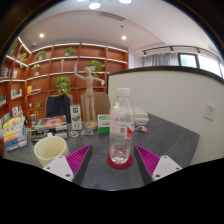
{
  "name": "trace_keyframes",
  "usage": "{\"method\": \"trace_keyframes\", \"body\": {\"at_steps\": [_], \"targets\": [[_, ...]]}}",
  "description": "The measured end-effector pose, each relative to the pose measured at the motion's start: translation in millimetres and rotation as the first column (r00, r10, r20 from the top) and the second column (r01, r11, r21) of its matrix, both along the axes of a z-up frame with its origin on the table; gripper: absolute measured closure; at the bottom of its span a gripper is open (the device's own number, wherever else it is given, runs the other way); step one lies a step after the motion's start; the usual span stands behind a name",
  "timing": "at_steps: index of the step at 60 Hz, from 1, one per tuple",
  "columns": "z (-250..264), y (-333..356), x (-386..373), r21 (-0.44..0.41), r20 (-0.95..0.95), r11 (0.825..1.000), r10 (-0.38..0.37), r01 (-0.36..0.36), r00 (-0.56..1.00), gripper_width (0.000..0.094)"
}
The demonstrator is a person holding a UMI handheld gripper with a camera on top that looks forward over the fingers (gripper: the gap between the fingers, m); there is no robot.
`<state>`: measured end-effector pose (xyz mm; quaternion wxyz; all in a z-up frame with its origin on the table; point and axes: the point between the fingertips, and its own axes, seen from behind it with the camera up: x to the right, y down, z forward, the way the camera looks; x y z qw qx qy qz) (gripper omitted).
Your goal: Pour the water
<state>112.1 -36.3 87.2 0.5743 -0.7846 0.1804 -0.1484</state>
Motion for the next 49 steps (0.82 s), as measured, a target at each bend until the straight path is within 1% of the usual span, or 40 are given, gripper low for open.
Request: {"method": "trace_keyframes", "body": {"at_steps": [7, 14, 17, 25, 32, 40, 49], "targets": [[18, -43, -31, 0.008, 0.016, 1.000, 0.030, -0.030, 0.999, 0.0051], [42, -77, -72, 0.024, 0.023, 0.994, 0.105, -0.106, 0.994, 0.0047], [47, -88, -94, 0.024, 0.013, 0.989, 0.146, -0.147, 0.989, 0.0049], [59, -106, -146, 0.039, 0.011, 0.965, 0.260, -0.260, 0.965, 0.0052], [67, -115, -187, 0.059, 0.023, 0.932, 0.356, -0.357, 0.934, 0.0052], [80, -126, -221, 0.084, 0.042, 0.902, 0.422, -0.424, 0.906, 0.0053], [89, -132, -239, 0.098, 0.064, 0.887, 0.448, -0.452, 0.892, 0.0054]]}}
